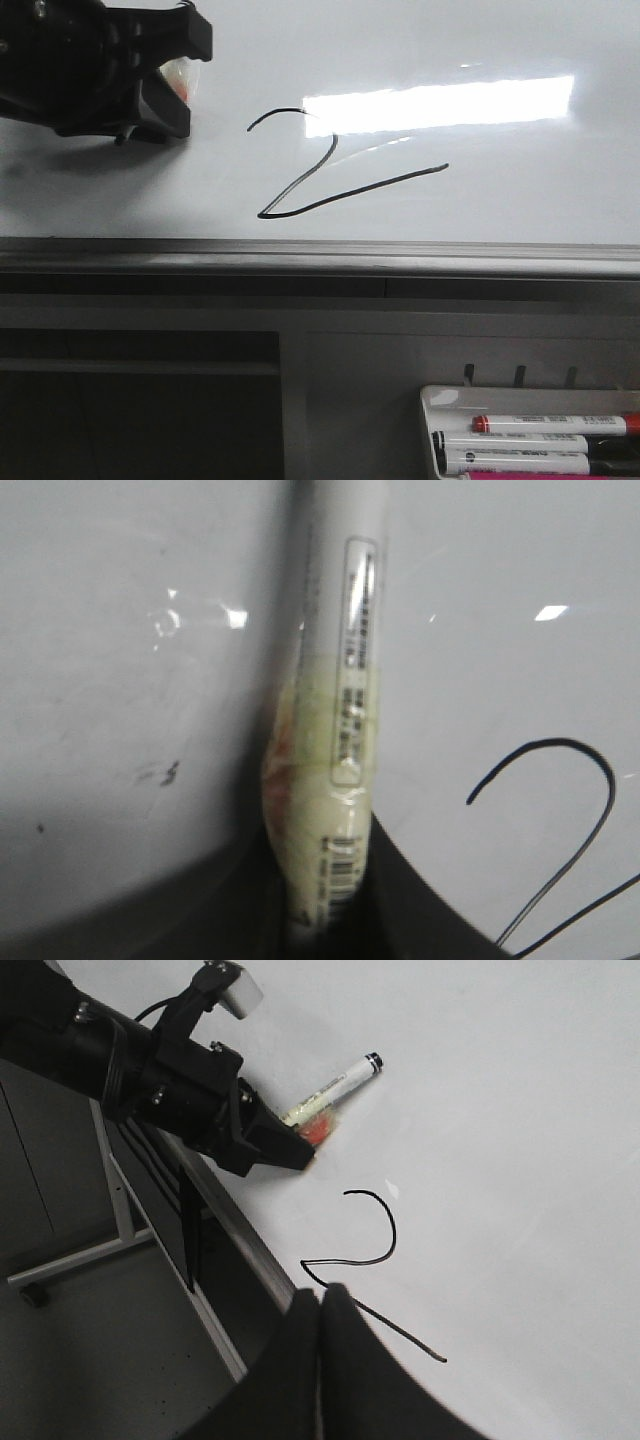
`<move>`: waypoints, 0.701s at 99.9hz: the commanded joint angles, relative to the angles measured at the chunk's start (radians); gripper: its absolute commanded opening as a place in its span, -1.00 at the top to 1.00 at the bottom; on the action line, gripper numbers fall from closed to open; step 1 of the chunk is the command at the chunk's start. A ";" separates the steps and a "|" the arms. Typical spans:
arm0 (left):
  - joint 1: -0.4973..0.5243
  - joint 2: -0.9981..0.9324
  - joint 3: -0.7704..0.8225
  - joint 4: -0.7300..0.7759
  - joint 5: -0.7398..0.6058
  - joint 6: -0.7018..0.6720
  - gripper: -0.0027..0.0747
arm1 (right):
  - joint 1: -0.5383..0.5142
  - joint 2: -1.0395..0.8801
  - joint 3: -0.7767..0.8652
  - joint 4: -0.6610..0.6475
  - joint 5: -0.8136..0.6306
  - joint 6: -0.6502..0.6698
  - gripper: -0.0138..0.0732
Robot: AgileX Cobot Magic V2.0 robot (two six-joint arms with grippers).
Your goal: Write number 2 on whiteboard
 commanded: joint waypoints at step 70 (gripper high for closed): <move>0.009 0.052 -0.035 -0.005 -0.091 -0.006 -0.07 | -0.007 -0.006 -0.026 0.062 -0.054 0.001 0.84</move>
